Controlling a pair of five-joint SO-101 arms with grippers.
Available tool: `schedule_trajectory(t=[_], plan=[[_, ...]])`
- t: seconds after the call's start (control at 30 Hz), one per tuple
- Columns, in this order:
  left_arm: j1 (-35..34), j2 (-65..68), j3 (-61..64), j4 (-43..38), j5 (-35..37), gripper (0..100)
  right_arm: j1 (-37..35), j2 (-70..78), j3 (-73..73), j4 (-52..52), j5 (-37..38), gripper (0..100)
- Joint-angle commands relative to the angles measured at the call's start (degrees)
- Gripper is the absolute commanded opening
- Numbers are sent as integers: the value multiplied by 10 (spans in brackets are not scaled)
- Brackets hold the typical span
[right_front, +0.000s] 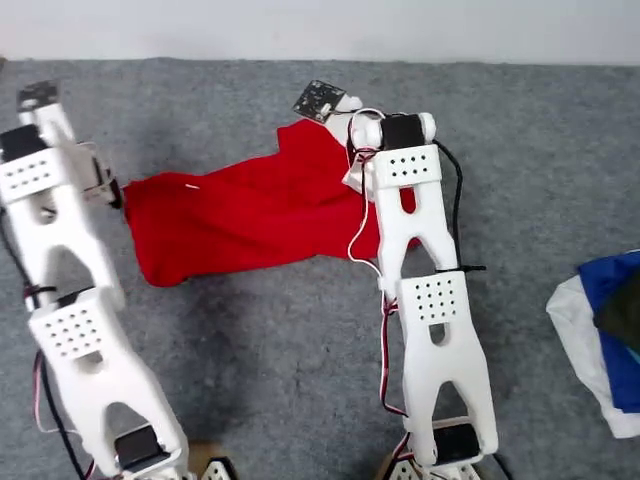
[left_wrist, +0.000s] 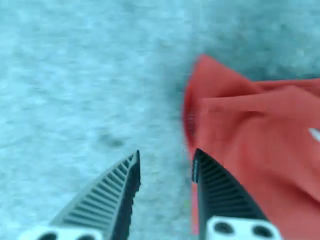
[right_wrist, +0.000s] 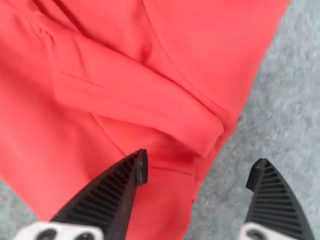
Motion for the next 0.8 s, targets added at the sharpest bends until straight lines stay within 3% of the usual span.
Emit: schedule_trajectory(t=[0.0, 0.23, 0.43, 0.67, 0.77], plan=[[-45, -62, 8, 20, -18, 169, -4, 1, 12, -39, 13, 320], [-36, -152, 168, 19, -99, 146, 0, 10, 41, -64, 14, 304], [42, -222, 320, 18, -134, 39, 1, 23, 40, -80, 12, 0], [134, -251, 420, 16, -132, 15, 26, 5, -32, 87, 12, 231], [155, -253, 423, 18, -133, 16, 40, -36, -37, 83, 14, 345]])
